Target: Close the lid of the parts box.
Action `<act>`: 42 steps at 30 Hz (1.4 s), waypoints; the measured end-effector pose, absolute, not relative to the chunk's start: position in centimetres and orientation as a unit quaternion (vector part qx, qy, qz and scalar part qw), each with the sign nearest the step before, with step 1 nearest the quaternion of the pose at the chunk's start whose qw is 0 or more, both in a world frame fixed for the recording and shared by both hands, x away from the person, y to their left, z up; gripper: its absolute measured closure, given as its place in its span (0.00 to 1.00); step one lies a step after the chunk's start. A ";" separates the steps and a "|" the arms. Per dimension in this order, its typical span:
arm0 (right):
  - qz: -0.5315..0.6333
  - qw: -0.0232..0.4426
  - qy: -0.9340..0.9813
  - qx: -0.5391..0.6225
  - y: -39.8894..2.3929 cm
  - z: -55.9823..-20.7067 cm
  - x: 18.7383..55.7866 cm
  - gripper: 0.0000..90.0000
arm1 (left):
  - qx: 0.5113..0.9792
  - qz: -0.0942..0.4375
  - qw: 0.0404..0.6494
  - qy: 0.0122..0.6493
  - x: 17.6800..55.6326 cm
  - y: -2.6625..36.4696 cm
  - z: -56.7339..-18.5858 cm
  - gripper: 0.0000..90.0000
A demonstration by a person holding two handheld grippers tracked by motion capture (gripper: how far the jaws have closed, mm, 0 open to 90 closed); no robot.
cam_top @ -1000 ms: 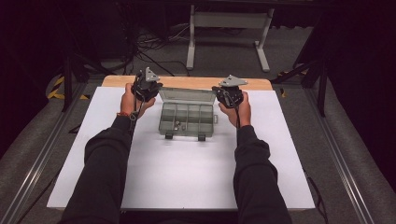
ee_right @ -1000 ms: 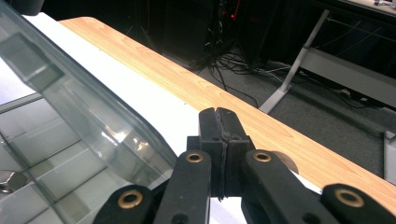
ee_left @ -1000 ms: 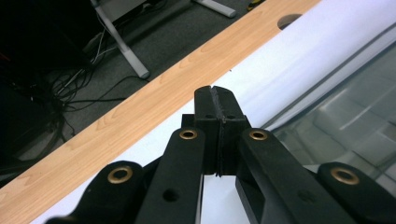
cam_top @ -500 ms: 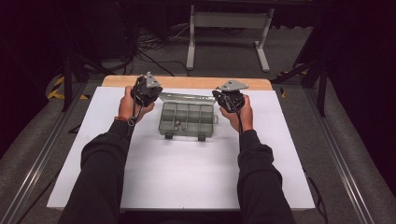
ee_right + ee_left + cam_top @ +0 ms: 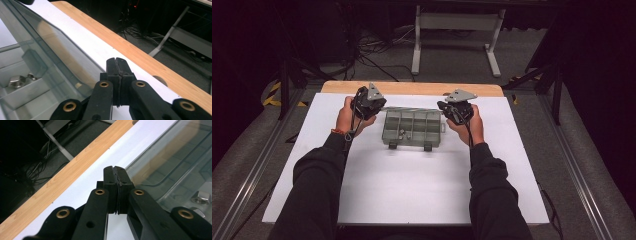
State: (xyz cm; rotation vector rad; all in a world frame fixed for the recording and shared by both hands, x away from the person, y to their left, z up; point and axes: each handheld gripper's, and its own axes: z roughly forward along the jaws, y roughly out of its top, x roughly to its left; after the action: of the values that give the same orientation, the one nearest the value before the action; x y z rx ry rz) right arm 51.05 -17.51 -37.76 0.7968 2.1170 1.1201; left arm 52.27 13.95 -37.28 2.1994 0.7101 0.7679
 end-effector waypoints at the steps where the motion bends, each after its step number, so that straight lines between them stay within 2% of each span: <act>1: 0.421 0.304 0.801 0.299 -17.5 -37.8 51.0 1.00 | 0.848 0.295 0.344 0.273 52.2 14.0 -37.4 0.98; 25: 0.411 0.275 0.830 0.257 -15.9 -39.4 48.2 1.00 | 0.856 0.268 0.369 0.245 49.1 14.8 -39.5 0.99; 42: 0.395 0.263 0.842 0.259 -16.5 -41.4 46.0 1.00 | 0.862 0.253 0.369 0.240 46.8 14.8 -42.0 0.98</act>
State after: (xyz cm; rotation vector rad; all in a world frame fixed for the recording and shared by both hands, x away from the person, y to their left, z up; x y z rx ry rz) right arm 45.98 -16.46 -41.38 0.7000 2.2762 1.0673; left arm 46.84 14.80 -41.97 2.2125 0.6161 0.6488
